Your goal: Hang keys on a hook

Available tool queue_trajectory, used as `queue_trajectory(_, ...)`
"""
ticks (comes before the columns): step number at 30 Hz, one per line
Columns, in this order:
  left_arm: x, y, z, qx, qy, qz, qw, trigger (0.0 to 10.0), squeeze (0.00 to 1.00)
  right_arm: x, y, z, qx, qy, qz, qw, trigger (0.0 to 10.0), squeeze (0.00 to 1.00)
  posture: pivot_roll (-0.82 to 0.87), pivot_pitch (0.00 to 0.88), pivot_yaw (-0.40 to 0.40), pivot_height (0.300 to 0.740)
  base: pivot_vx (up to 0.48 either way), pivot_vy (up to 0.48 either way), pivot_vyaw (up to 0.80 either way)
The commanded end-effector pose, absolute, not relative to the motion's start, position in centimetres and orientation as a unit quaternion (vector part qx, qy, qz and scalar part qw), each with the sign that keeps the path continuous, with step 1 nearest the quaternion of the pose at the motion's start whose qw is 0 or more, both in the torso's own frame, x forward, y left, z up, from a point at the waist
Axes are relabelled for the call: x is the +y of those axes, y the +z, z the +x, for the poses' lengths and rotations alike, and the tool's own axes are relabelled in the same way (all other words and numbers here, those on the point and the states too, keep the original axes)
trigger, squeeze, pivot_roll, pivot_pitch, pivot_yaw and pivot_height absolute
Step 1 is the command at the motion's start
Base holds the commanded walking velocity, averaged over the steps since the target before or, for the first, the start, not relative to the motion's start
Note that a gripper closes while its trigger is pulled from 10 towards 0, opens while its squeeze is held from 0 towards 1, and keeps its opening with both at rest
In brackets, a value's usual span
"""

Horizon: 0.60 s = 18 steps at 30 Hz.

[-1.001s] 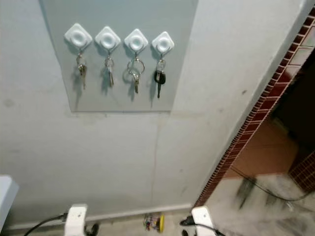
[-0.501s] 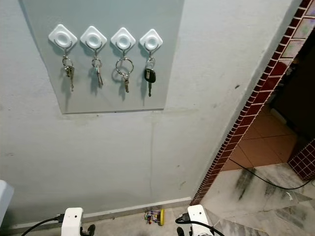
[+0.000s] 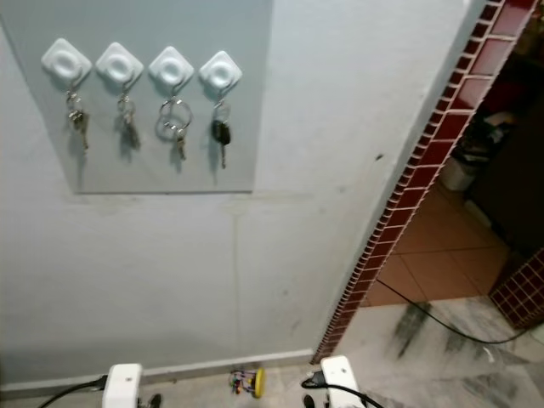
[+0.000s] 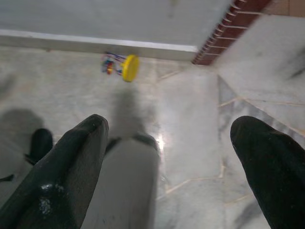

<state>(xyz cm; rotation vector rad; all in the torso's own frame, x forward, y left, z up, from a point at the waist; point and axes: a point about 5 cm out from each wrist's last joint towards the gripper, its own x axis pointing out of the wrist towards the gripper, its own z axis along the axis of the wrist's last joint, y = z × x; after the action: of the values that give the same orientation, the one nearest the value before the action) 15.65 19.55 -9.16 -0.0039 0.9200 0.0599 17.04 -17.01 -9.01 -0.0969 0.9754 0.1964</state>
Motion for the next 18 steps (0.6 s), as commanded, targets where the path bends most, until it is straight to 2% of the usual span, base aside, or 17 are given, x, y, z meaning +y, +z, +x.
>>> queue_trajectory(1, 18.19, -9.24, 15.9, 0.443, 0.012, -0.008, 0.896, 10.0, 0.0, -18.03, -8.85, 17.19, 0.467, 0.083, -0.054, 0.879, 10.0, 0.0, -0.05, 0.0, -0.047, 0.724, 0.0, -0.469, 0.0)
queue_trajectory(10, 18.15, -9.19, 16.0, 0.441, 0.012, -0.009, 0.897, 10.0, 0.0, -18.07, -8.91, 17.05, 0.468, 0.084, -0.055, 0.878, 10.0, 0.0, -0.05, 0.0, -0.048, 0.724, 0.0, -0.415, 0.0)
queue_trajectory(18, 18.16, -9.18, 16.0, 0.439, 0.015, -0.013, 0.898, 10.0, 0.0, -18.07, -8.96, 16.93, 0.47, 0.085, -0.055, 0.877, 10.0, 0.0, -0.05, 0.0, -0.047, 0.724, 0.0, 0.0, 0.0)
